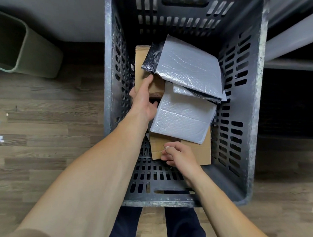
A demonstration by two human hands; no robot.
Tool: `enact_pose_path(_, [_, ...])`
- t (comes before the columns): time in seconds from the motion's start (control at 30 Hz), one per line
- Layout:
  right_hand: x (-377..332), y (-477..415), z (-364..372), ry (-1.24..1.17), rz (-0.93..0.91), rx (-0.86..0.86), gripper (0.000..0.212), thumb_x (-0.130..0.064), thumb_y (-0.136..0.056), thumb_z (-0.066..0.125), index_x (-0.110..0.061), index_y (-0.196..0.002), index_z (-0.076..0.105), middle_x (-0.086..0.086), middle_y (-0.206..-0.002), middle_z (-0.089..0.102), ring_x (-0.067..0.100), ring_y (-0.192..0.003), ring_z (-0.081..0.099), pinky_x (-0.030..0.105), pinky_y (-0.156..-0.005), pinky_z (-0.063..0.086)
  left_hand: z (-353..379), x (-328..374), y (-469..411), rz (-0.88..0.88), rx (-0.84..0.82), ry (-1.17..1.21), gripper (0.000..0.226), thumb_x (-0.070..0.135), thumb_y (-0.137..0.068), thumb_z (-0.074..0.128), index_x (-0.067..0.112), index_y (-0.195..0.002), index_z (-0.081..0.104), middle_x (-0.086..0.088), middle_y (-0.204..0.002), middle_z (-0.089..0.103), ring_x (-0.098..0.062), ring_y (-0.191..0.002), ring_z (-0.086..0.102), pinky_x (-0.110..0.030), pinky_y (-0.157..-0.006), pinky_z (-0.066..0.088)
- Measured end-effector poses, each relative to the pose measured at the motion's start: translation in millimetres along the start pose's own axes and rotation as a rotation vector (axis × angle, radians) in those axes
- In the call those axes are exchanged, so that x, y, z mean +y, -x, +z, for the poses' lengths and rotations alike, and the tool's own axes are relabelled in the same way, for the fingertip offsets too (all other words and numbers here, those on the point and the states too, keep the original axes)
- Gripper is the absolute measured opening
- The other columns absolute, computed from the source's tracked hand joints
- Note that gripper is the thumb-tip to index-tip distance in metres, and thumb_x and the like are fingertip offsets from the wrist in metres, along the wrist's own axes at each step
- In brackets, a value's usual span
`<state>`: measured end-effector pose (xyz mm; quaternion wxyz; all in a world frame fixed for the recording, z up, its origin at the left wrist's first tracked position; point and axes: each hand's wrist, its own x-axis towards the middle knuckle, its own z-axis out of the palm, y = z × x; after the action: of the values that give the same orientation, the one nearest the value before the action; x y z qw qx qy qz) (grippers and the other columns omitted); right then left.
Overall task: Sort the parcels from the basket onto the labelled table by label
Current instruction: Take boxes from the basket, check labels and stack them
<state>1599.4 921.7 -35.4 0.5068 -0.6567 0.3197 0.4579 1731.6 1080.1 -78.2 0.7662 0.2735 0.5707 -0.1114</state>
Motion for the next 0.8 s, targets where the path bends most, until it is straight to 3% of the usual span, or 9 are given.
enact_pose_path(0.17, [2.6, 7.9, 1.9, 0.000, 0.009, -0.004, 0.014, -0.014, -0.099, 0.058, -0.021, -0.106, 0.069, 0.006, -0.107, 0.076, 0.022, -0.099, 0.075, 0.039, -0.093, 0.057, -0.1, 2.6, 8.9, 0.087, 0.035, 0.002, 0.073, 0.024, -0.077, 0.088, 0.020, -0.138, 0.047, -0.015, -0.127, 0.065, -0.029, -0.112, 0.069, -0.050, -0.103, 0.054])
enact_pose_path(0.37, [-28.9, 40.5, -5.0, -0.031, -0.030, 0.011, 0.015, -0.012, -0.101, 0.056, -0.018, -0.099, 0.069, 0.011, -0.106, 0.075, 0.021, -0.093, 0.071, 0.035, -0.085, 0.056, -10.9, -8.2, 75.9, 0.011, 0.109, -0.040, 0.072, 0.049, -0.079, 0.083, 0.019, -0.136, 0.053, -0.006, -0.126, 0.068, -0.019, -0.109, 0.069, -0.034, -0.099, 0.055])
enact_pose_path(0.47, [-45.1, 64.4, -12.1, -0.043, -0.048, 0.007, 0.013, -0.015, -0.102, 0.057, -0.015, -0.100, 0.070, 0.013, -0.108, 0.075, 0.023, -0.094, 0.074, 0.031, -0.082, 0.057, -20.3, -20.3, 117.7, 0.005, 0.155, -0.033, 0.070, 0.048, -0.079, 0.083, 0.018, -0.134, 0.054, -0.008, -0.124, 0.068, -0.020, -0.111, 0.068, -0.035, -0.104, 0.053])
enact_pose_path(0.6, [-57.6, 96.3, -24.2, -0.074, -0.084, 0.000, 0.013, -0.019, -0.103, 0.058, -0.015, -0.109, 0.068, 0.012, -0.112, 0.074, 0.025, -0.102, 0.074, 0.030, -0.083, 0.059, -32.8, -28.5, 174.7, 0.022, 0.097, -0.053, 0.058, 0.039, -0.084, 0.082, 0.016, -0.132, 0.058, -0.011, -0.121, 0.072, -0.023, -0.112, 0.070, -0.038, -0.106, 0.052])
enact_pose_path(0.73, [-68.8, 138.5, -38.5, -0.134, -0.123, -0.072, 0.051, -0.037, -0.101, 0.062, -0.026, -0.148, 0.045, 0.003, -0.139, 0.055, 0.020, -0.129, 0.055, 0.041, -0.109, 0.049, -44.4, -37.3, 243.5, 0.040, -0.022, -0.144, 0.034, 0.031, -0.092, 0.074, 0.015, -0.121, 0.066, -0.012, -0.117, 0.076, -0.025, -0.116, 0.068, -0.041, -0.111, 0.048])
enact_pose_path(0.8, [-85.6, 165.8, -45.1, -0.181, -0.123, -0.189, 0.062, -0.046, -0.099, 0.063, -0.035, -0.154, 0.036, 0.000, -0.148, 0.048, 0.021, -0.140, 0.045, 0.046, -0.119, 0.039, -44.3, -36.7, 278.2, 0.069, -0.067, -0.180, 0.027, 0.029, -0.095, 0.070, 0.017, -0.120, 0.067, -0.011, -0.114, 0.078, -0.025, -0.118, 0.067, -0.044, -0.114, 0.045])
